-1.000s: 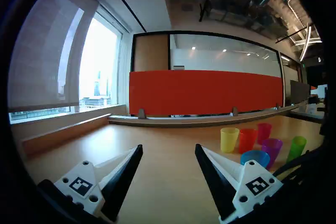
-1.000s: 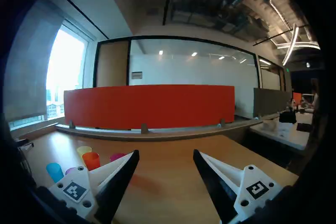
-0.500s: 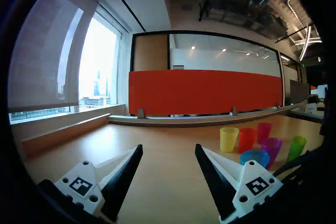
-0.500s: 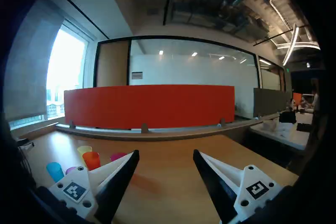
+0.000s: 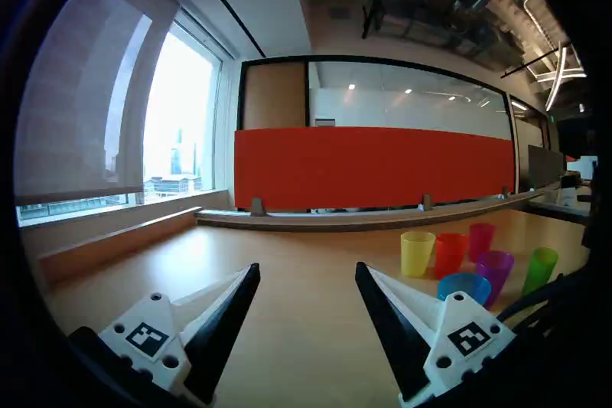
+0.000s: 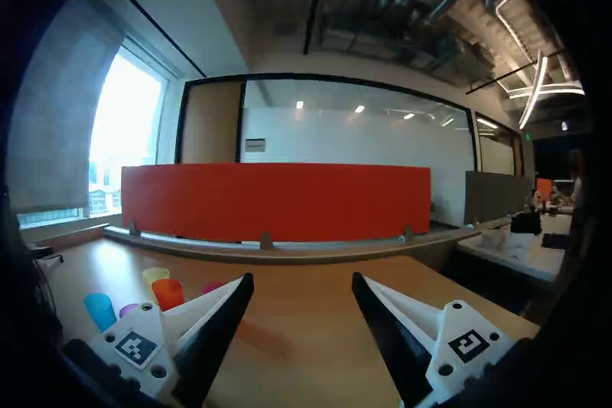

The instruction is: Pour water

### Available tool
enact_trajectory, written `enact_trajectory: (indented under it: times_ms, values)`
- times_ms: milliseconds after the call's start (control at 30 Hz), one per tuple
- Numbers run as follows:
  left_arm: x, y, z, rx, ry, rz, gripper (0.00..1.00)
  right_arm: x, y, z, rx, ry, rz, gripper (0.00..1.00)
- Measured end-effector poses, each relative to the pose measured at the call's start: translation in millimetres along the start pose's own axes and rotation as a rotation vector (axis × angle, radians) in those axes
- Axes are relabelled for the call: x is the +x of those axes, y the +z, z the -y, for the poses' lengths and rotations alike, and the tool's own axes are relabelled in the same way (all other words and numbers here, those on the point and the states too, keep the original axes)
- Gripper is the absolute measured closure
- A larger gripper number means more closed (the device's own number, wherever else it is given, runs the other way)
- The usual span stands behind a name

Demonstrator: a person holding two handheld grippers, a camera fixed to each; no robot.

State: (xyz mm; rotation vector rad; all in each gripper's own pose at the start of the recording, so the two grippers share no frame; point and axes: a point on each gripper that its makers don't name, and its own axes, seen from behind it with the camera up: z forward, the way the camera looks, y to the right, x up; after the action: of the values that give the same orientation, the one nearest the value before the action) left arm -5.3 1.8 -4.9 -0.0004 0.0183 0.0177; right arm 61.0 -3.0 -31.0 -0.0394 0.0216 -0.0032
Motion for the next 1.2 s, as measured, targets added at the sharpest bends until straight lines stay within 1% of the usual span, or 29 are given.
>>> enact_trajectory:
  times_ms: [267,500,700,800,1000,1200]
  values:
    - [1,1.0,0.6,0.0,0.0,0.0,0.08,-6,4.7,7,0.032,-0.016,-0.032,0.01]
    - [1,1.2,0.3,0.0,0.0,0.0,0.08,-23,9.6,5,0.029,-0.027,-0.038,0.0]
    - [1,1.2,0.2,0.0,0.0,0.0,0.08,-39,11.4,6,0.032,0.0,-0.049,0.01]
    - [1,1.3,0.5,0.0,0.0,0.0,0.08,-48,12.3,9,0.045,0.016,-0.04,0.01]
    - [1,1.3,1.1,0.0,0.0,0.0,0.08,-62,15.7,16,0.067,0.025,-0.027,0.01]
    - [1,0.6,0.7,0.0,0.0,0.0,0.08,-75,20.0,15,0.071,0.051,0.001,0.01]
